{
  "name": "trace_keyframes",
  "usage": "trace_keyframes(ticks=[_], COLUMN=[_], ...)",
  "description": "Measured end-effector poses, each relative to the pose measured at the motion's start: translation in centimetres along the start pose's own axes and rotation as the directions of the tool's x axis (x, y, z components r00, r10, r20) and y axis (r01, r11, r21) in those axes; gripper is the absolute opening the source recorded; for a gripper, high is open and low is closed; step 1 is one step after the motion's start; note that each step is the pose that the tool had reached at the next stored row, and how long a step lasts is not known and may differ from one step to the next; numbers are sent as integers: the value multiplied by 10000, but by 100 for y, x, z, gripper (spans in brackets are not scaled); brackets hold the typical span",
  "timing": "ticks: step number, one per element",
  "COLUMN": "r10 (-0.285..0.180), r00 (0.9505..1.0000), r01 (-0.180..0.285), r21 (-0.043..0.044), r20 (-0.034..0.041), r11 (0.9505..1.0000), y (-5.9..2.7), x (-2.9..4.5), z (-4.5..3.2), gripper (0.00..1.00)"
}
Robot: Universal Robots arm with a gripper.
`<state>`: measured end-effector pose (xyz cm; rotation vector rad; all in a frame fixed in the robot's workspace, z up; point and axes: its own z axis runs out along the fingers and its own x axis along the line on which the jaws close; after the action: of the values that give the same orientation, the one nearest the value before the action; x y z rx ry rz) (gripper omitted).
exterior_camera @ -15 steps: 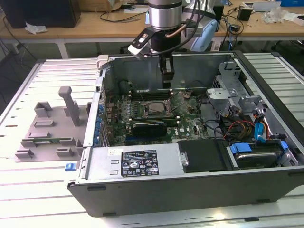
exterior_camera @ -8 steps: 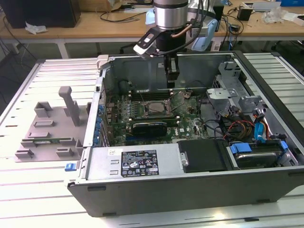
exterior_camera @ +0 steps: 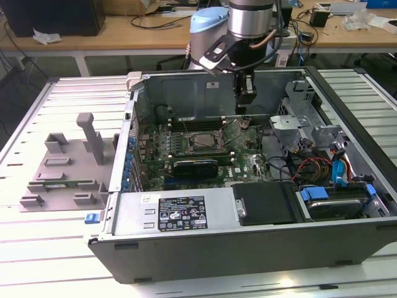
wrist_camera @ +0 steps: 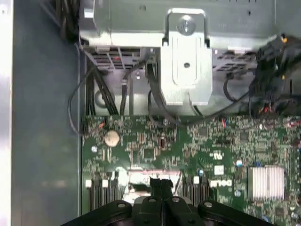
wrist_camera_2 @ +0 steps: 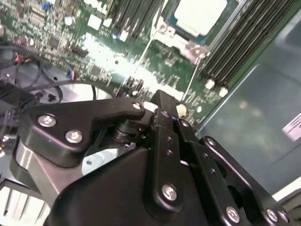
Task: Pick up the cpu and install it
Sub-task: 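Close the cpu cover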
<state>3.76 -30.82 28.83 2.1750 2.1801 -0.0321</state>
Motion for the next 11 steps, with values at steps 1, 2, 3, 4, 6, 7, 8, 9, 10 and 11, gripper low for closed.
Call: trace_keyframes(ticks=[1, 2, 3, 4, 6, 7, 8, 9, 10, 11], r10=[-3, -2, -3, -6, -5, -6, -6, -5, 3, 37], r00=[10000, 10000, 10000, 10000, 10000, 10000, 10000, 10000, 10000, 10000], r01=[3, 2, 3, 6, 5, 6, 6, 5, -3, -37], r21=[15, 27, 45, 59, 80, 87, 89, 90, 92, 96], r20=[1, 0, -2, 2, 2, 2, 1, 1, 1, 4], r11=[10000, 10000, 10000, 10000, 10000, 10000, 10000, 10000, 10000, 9999], y=[36, 64, 108, 131, 170, 187, 195, 198, 201, 202], x=[0, 0, 1, 1, 3, 6, 8, 9, 11, 13], z=[1, 3, 8, 16, 71, 111, 138, 158, 191, 238], gripper=[11, 11, 11, 11, 11, 11, 11, 11, 11, 11])
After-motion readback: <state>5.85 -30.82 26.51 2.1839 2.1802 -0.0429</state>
